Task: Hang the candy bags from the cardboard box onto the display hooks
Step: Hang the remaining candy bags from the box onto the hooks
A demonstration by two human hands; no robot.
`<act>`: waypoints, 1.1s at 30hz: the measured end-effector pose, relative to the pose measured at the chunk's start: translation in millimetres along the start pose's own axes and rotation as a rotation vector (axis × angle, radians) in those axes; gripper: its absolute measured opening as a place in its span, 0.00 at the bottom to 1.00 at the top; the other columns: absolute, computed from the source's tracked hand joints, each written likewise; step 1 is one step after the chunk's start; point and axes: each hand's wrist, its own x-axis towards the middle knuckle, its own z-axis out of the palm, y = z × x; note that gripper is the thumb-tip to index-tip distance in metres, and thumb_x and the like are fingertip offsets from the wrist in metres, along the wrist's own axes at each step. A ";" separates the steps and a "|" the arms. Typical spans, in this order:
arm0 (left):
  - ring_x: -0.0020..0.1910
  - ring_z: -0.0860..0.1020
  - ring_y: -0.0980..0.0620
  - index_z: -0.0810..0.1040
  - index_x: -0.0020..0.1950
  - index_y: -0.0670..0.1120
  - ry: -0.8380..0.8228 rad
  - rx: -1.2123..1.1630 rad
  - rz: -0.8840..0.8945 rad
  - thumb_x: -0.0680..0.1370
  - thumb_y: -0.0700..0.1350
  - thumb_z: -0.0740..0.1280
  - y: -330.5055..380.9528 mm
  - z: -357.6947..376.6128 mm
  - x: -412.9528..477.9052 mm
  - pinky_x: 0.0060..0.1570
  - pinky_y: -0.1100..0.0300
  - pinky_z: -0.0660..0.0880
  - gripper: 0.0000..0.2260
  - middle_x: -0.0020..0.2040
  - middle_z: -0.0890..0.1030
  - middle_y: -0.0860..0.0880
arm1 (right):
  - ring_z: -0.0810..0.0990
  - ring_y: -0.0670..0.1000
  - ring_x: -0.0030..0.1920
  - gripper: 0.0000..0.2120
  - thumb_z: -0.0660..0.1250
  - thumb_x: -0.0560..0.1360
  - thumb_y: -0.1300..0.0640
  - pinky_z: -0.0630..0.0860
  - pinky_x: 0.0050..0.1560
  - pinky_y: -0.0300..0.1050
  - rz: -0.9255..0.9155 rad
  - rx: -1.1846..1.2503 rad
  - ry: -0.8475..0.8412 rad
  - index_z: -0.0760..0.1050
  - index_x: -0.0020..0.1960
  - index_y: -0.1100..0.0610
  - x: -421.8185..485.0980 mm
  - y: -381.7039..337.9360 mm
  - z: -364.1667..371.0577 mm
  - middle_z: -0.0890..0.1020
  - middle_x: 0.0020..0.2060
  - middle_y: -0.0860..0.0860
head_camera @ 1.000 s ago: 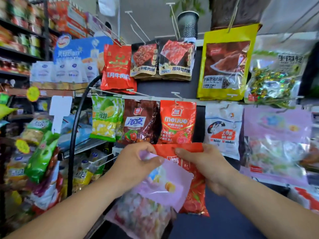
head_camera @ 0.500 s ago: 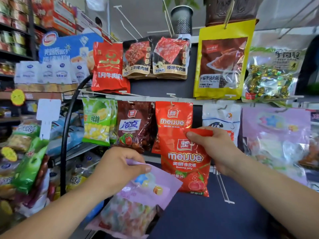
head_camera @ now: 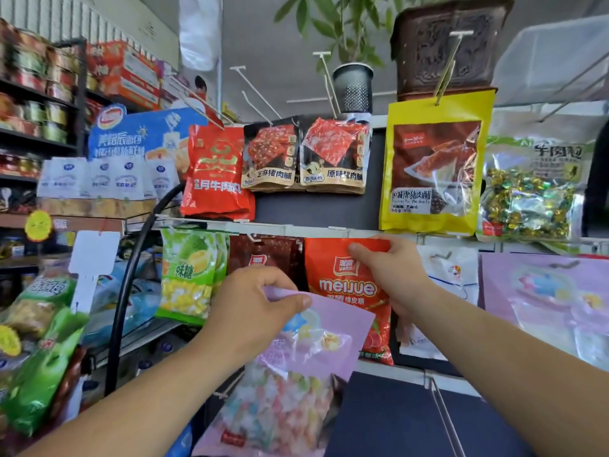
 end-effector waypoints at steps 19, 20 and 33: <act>0.30 0.83 0.51 0.84 0.41 0.44 -0.069 -0.064 -0.053 0.76 0.43 0.76 -0.6 -4.4 13.4 0.32 0.58 0.81 0.05 0.37 0.85 0.46 | 0.81 0.51 0.46 0.05 0.74 0.75 0.54 0.76 0.47 0.46 -0.580 -0.737 0.145 0.80 0.49 0.52 26.6 -6.9 -3.5 0.82 0.43 0.47; 0.30 0.83 0.52 0.84 0.42 0.45 -0.099 -0.061 -0.058 0.77 0.43 0.75 -0.4 -4.4 13.1 0.32 0.58 0.81 0.05 0.37 0.85 0.48 | 0.80 0.49 0.46 0.03 0.73 0.76 0.53 0.76 0.47 0.46 -0.661 -0.718 0.142 0.81 0.48 0.52 15.8 -8.7 -8.1 0.82 0.43 0.47; 0.32 0.82 0.58 0.85 0.44 0.48 -0.207 -0.115 -0.026 0.78 0.43 0.73 35.8 70.0 18.0 0.31 0.70 0.75 0.04 0.33 0.85 0.51 | 0.77 0.48 0.31 0.10 0.80 0.72 0.53 0.72 0.32 0.37 0.002 -0.211 -0.154 0.86 0.40 0.60 -57.7 8.3 -71.8 0.82 0.30 0.53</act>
